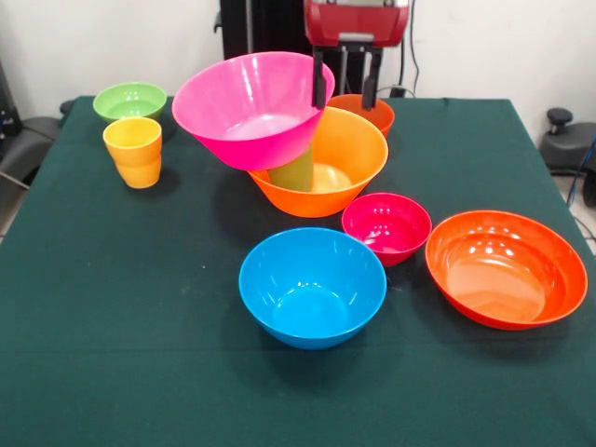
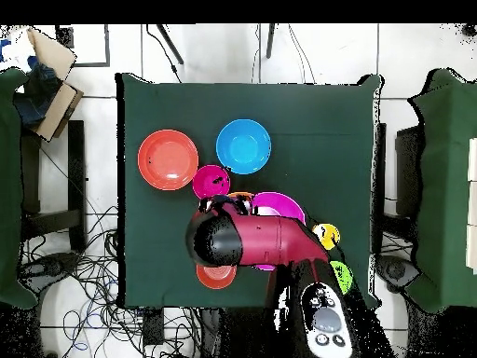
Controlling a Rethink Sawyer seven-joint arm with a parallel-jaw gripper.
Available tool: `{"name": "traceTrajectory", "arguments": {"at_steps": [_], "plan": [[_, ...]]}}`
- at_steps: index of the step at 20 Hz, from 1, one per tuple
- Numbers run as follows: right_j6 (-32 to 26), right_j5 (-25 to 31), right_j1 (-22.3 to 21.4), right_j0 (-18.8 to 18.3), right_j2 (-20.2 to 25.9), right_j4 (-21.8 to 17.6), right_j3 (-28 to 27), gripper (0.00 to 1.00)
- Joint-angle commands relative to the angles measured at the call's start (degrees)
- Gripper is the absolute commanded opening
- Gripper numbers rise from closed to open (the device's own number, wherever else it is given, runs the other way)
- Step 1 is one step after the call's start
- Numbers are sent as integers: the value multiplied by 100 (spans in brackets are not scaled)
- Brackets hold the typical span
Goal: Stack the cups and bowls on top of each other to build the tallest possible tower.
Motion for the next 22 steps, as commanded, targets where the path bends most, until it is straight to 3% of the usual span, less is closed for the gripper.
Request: {"name": "traceTrajectory", "arguments": {"at_steps": [1, 14, 22], "plan": [[510, -494, 649, 89, -79, -455, -417, 100], [356, -687, 696, -79, 83, -382, -254, 100], [372, -426, -203, -322, 629, -113, 483, 100]]}}
